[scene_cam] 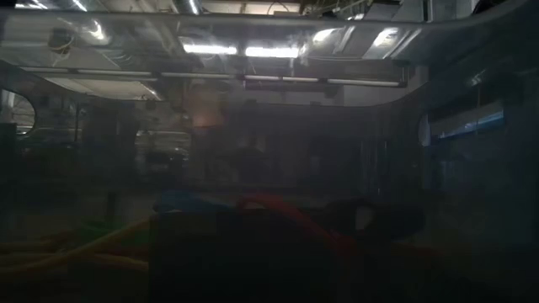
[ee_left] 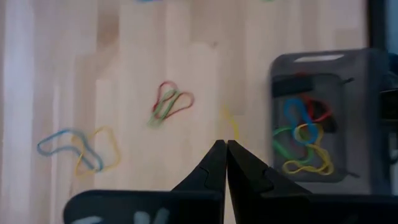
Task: Pick and place rubber bands into bin
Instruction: Put the yellow rubber band into the black bin
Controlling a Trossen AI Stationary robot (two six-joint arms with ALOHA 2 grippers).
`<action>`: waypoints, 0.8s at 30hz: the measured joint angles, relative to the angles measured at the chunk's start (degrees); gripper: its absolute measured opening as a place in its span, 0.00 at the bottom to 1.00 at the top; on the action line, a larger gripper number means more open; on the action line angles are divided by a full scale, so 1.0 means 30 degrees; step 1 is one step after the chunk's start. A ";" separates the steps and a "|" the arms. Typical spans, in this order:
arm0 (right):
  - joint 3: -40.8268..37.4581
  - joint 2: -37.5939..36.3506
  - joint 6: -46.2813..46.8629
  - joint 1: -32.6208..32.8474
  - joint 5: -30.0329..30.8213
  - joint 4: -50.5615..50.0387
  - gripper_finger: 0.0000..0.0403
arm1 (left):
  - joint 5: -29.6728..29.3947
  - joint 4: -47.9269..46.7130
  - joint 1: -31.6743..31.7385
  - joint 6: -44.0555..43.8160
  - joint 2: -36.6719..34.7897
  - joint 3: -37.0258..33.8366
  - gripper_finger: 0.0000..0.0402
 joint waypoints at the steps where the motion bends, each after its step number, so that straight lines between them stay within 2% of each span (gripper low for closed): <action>1: 0.0000 0.0007 0.0094 -0.0004 -0.0017 -0.0126 0.01 | -0.0006 -0.0108 -0.0224 0.0019 0.0361 0.0657 0.00; 4: 0.0000 0.0007 0.0080 0.0000 -0.0021 -0.0167 0.01 | 0.0002 -0.0209 -0.0850 0.0029 0.1268 0.2072 0.00; 13: 0.0000 0.0007 0.0050 0.0000 -0.0015 -0.0153 0.01 | 0.0767 0.0337 -0.2184 -0.1055 0.2219 0.1899 0.00; 24: 0.0000 0.0007 0.0014 -0.0003 -0.0021 -0.0117 0.01 | 0.2212 0.0974 -0.2640 -0.1859 0.3338 0.1899 0.00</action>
